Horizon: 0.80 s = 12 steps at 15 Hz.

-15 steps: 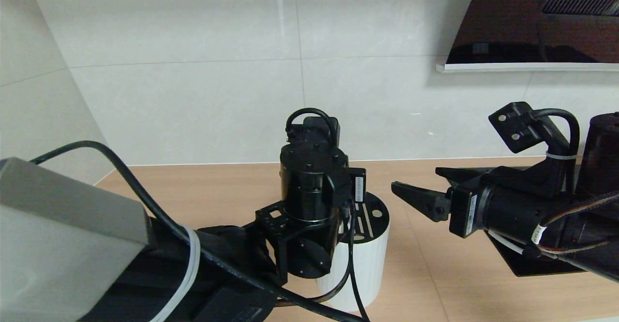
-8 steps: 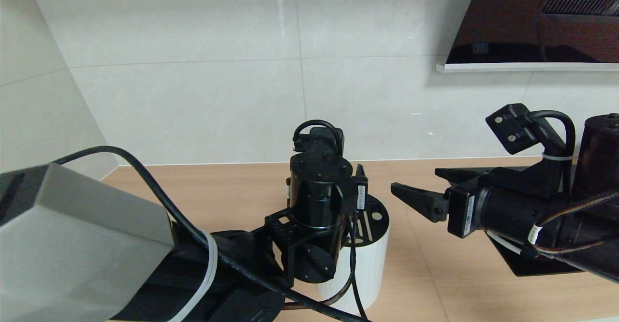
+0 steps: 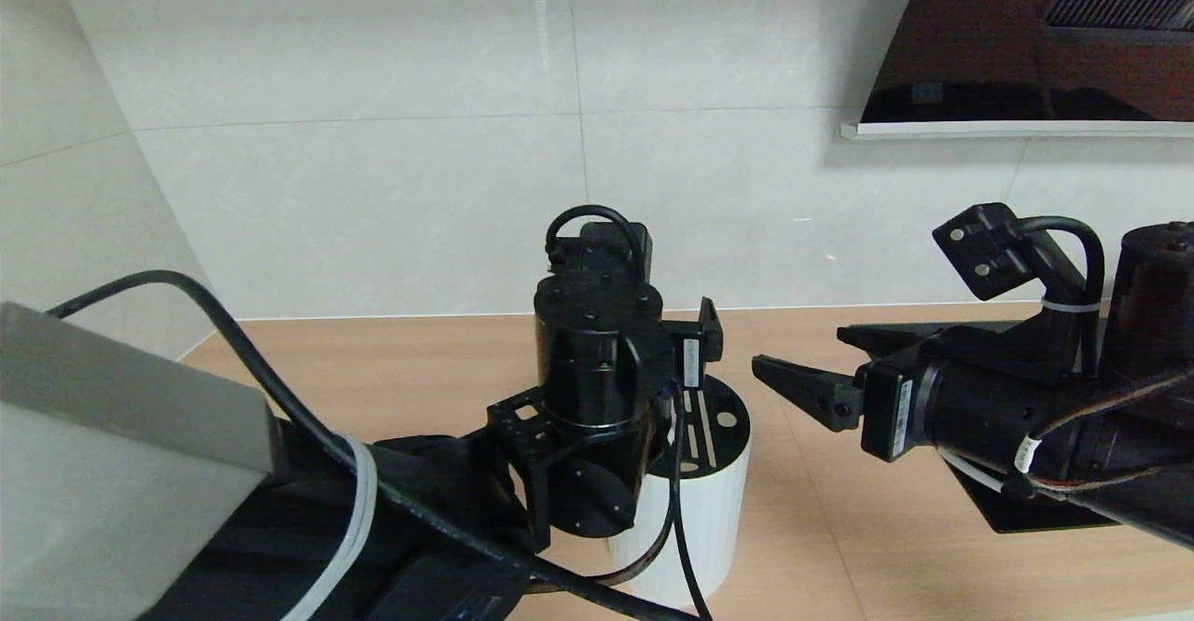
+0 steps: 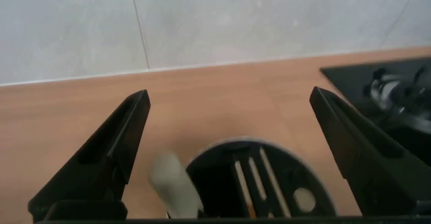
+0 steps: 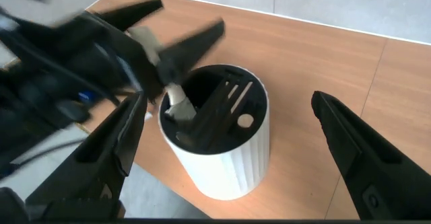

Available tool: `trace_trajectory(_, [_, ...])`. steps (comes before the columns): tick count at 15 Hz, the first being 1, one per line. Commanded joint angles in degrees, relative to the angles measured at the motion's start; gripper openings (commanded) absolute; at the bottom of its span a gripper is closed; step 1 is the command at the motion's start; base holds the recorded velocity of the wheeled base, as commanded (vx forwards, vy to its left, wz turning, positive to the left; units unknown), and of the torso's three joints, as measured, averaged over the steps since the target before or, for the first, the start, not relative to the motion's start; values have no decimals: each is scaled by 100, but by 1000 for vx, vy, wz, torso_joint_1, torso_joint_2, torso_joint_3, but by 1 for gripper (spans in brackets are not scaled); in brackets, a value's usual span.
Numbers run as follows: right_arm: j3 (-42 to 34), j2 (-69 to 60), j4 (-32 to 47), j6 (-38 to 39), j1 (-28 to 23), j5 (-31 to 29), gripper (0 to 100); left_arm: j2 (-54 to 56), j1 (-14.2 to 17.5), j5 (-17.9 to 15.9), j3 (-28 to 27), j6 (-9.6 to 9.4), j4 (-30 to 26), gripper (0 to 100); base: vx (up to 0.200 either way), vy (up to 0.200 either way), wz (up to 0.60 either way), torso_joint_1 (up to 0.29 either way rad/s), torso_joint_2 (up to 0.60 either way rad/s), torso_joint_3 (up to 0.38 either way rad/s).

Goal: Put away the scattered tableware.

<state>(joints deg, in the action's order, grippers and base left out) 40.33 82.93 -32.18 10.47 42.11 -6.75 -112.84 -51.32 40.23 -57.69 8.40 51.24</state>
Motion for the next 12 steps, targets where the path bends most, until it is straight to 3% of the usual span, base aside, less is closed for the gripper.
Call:
trace_trajectory(1, [2, -5, -16, -1, -1, -10, 100, 737, -1, -24, 82, -5, 27, 100, 0, 0, 0, 0, 0, 0])
trace_trajectory(5, [2, -242, -25, -89, -1, -45, 100, 2090, 8, -182, 275, -181, -70, 100, 0, 0, 0, 0, 0, 0])
trace_trajectory(6, [-122, -471, -42, -256, -106, -291, 100, 3075, 52, -692, 697, -277, -202, 100, 0, 0, 0, 0, 0, 0])
trace_trajectory(7, [-297, -682, -51, -467, -115, -450, 100, 3558, 228, -999, 1022, -286, -255, 100, 0, 0, 0, 0, 0, 0])
trace_trajectory(9, [-1088, -1438, -60, -634, -238, -687, 100, 4446, 1177, -1711, 1726, -242, -430, 100, 0, 0, 0, 0, 0, 0])
trace_trajectory(11, [-2081, -2563, -16, -634, -633, -581, 100, 5483, 1757, -2107, 2640, -242, -791, 100, 0, 0, 0, 0, 0, 0])
trace_trajectory(12, [-2336, -3037, 2, -643, -783, -538, 100, 6045, 1889, -2124, 2895, -242, -1230, 100, 0, 0, 0, 0, 0, 0])
